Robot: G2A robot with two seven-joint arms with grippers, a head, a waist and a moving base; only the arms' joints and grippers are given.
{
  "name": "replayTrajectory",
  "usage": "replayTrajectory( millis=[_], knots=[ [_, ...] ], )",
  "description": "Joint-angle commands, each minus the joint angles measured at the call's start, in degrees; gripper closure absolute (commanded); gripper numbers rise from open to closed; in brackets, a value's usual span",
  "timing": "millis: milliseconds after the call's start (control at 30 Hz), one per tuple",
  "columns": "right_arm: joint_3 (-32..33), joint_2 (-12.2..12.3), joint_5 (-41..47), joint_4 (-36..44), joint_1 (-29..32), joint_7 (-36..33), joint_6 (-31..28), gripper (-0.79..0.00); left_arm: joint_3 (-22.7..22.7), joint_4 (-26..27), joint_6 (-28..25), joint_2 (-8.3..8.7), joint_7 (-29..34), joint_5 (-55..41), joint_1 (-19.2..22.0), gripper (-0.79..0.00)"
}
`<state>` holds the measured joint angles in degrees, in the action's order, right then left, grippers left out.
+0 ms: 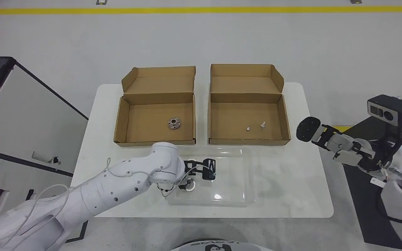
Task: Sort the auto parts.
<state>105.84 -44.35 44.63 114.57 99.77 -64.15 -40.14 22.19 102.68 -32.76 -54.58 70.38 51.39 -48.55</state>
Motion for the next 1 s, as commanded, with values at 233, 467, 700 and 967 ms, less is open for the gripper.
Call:
replayTrajectory(
  millis=[233,467,700,967],
  knots=[
    [0.0,0.0,0.0,0.0,0.0,0.0,0.0,-0.785,-0.2,-0.6,-0.3,-0.41,-0.2,0.5,-0.5,0.0],
    [0.0,0.0,0.0,0.0,0.0,0.0,0.0,-0.785,0.6,-0.1,0.2,-0.47,-0.4,0.5,-0.6,0.0],
    [0.0,0.0,0.0,0.0,0.0,0.0,0.0,-0.785,3.6,3.5,1.6,-0.02,2.1,-2.6,0.4,0.0],
    [0.0,0.0,0.0,0.0,0.0,0.0,0.0,-0.785,9.0,10.0,3.4,1.32,4.2,-5.9,1.3,0.0]
  ],
)
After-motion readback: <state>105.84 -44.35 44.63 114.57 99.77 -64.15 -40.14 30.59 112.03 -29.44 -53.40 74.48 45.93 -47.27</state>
